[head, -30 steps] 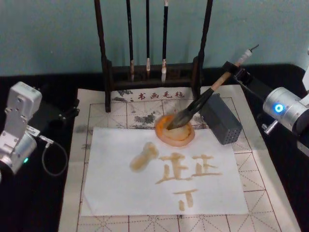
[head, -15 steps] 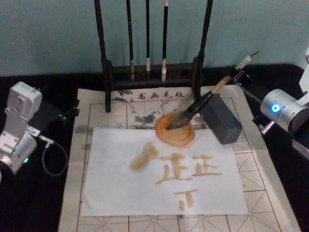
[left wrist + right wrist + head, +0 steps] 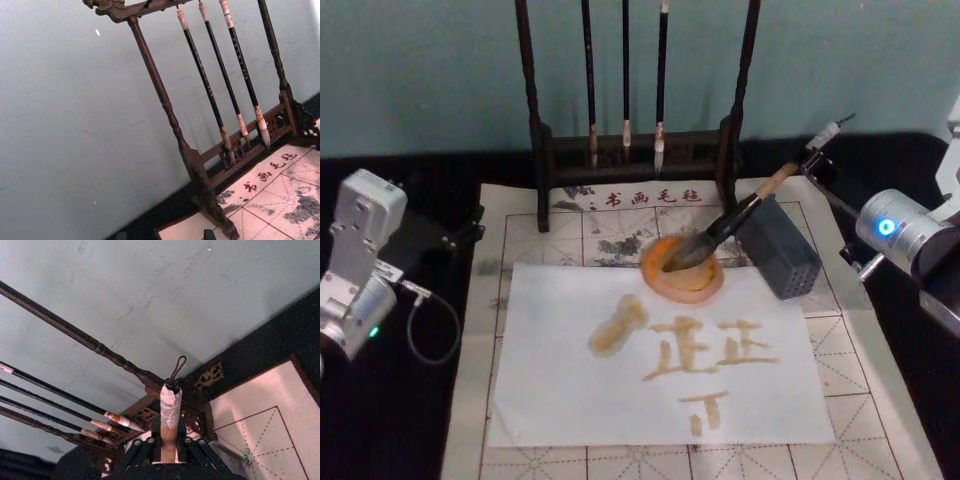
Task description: Pick up the brush from the inkstone, write on the paper, then place the brush back to its original position.
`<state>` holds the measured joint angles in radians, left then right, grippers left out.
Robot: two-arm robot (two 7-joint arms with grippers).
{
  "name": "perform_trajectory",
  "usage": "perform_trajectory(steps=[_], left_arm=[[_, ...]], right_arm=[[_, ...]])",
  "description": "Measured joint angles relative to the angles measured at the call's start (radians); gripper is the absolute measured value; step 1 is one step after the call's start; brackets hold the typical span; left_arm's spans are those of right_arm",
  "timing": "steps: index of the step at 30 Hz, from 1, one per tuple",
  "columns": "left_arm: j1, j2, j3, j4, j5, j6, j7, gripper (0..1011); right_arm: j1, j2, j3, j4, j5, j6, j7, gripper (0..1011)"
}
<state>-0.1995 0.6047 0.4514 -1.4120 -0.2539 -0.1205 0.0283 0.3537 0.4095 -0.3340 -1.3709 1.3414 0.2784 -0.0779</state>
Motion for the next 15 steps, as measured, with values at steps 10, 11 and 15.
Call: perform_trajectory(steps=[10,11,15], left_arm=[[0.000,0.000,0.000,0.000,0.000,0.000,0.000,1001],[0.000,0.000,0.000,0.000,0.000,0.000,0.000,1001],[0.000,0.000,0.000,0.000,0.000,0.000,0.000,1001]], right_arm=[[0.003,0.008,-0.019,0.005,0.022,-0.016,-0.014,187],[0.004,0.009,-0.022,0.006,0.025,-0.018,-0.016,187],[0.006,0.012,-0.032,0.009,0.032,-0.023,-0.020,187]])
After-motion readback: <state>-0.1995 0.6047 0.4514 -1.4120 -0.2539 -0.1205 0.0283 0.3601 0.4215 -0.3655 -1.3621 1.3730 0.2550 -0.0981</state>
